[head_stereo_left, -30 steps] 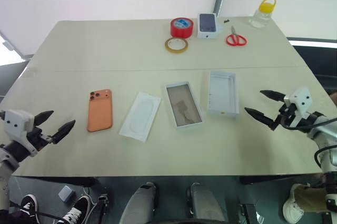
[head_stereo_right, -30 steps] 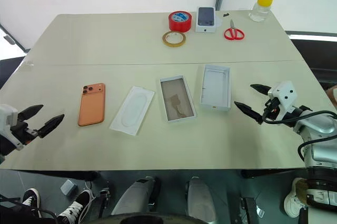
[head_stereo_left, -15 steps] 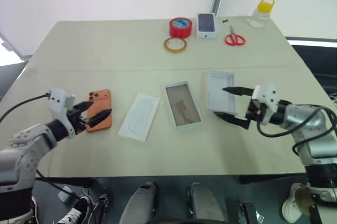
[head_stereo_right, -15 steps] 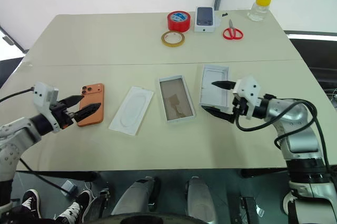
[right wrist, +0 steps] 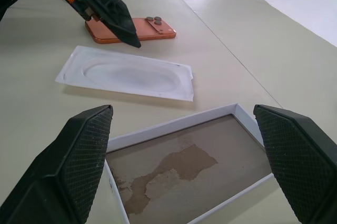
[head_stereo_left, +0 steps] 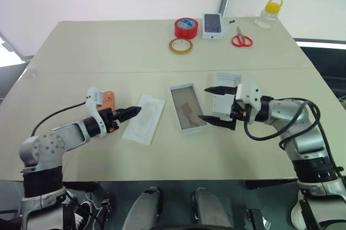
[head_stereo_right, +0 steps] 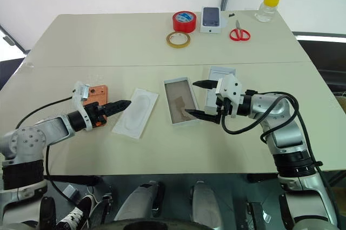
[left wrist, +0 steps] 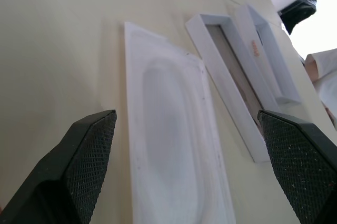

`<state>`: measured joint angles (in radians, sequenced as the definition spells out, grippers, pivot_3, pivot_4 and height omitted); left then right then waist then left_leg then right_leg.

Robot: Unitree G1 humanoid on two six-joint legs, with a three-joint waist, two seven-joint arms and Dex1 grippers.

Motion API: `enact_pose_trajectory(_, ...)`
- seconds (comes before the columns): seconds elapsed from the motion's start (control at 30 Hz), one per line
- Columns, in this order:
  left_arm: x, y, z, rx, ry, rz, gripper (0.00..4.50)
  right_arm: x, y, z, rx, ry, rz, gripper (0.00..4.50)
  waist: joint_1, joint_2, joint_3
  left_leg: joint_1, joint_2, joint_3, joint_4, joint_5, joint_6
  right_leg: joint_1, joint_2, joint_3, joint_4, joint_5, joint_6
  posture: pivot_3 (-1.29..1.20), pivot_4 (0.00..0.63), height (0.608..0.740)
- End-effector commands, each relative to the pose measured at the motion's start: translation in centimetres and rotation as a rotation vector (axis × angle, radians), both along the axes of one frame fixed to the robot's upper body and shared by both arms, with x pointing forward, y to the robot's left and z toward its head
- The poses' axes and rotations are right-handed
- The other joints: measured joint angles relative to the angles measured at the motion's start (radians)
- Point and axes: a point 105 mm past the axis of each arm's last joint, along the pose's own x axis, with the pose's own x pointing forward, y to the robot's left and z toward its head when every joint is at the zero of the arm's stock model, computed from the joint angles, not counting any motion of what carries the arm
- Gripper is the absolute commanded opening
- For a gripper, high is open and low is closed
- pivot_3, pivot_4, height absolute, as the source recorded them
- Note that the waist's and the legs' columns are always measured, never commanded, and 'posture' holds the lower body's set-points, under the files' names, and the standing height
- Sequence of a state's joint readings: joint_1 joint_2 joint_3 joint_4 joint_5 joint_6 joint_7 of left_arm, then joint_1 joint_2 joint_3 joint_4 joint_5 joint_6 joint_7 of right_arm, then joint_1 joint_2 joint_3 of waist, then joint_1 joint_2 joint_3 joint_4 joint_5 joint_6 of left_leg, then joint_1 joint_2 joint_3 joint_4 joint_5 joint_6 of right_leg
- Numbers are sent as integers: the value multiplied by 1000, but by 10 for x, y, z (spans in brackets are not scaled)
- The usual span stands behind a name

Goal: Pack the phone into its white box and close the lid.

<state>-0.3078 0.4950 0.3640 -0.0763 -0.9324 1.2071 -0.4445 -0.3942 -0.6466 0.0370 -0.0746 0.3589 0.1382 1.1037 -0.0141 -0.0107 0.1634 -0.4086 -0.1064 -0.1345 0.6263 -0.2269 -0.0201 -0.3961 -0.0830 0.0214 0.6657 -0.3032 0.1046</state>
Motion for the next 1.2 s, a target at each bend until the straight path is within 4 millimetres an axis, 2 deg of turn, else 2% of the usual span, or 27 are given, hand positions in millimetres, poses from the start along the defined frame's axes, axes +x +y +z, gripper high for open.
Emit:
enact_pose_trajectory(0.03,2,-2,0,-31,20,-3,4487,-1,5,12,16,-54,13,4500,2,0,0,0,0,0,0,0,0,0,0,0,0,0,0,0,150,740)
enact_pose_trajectory(0.3,1,-10,-12,-62,94,-42,4487,-4,9,13,24,-59,13,4500,3,0,0,0,0,0,0,0,0,0,0,0,0,0,0,0,150,740)
enact_pose_trajectory(0.4,-2,-13,-18,-63,115,-56,3708,-4,10,15,26,-65,14,4500,3,0,0,0,-1,0,0,0,0,1,-1,0,0,0,0,0,150,740)
enact_pose_trajectory(0.47,-2,-15,-19,-69,118,-57,2814,-4,12,18,29,-71,16,4500,3,0,0,0,-1,0,0,0,0,1,-1,0,0,0,0,0,150,740)
enact_pose_trajectory(0.8,-1,-17,-23,-67,119,-48,2814,-4,15,18,36,-82,8,4500,3,1,-1,0,0,0,0,0,0,1,-1,0,0,0,0,0,150,740)
enact_pose_trajectory(0.9,-1,-13,-26,-65,130,-32,1962,-5,15,15,33,-81,6,4500,3,1,-1,0,0,0,0,0,0,1,-1,0,0,0,0,0,150,740)
enact_pose_trajectory(1.0,-2,-11,-26,-65,133,-31,389,-5,15,13,25,-80,-1,4500,3,2,-1,0,0,0,0,0,0,1,-1,0,0,0,0,0,150,740)
enact_pose_trajectory(1.03,-2,-11,-26,-67,134,-28,27,-5,14,12,23,-78,-2,4500,2,3,-2,1,0,0,0,0,0,1,-1,0,0,0,0,0,150,740)
enact_pose_trajectory(1.2,-2,-7,-25,-80,131,1,27,-6,18,7,16,-76,1,4500,0,3,-2,1,0,0,0,0,0,1,0,0,0,0,0,0,150,740)
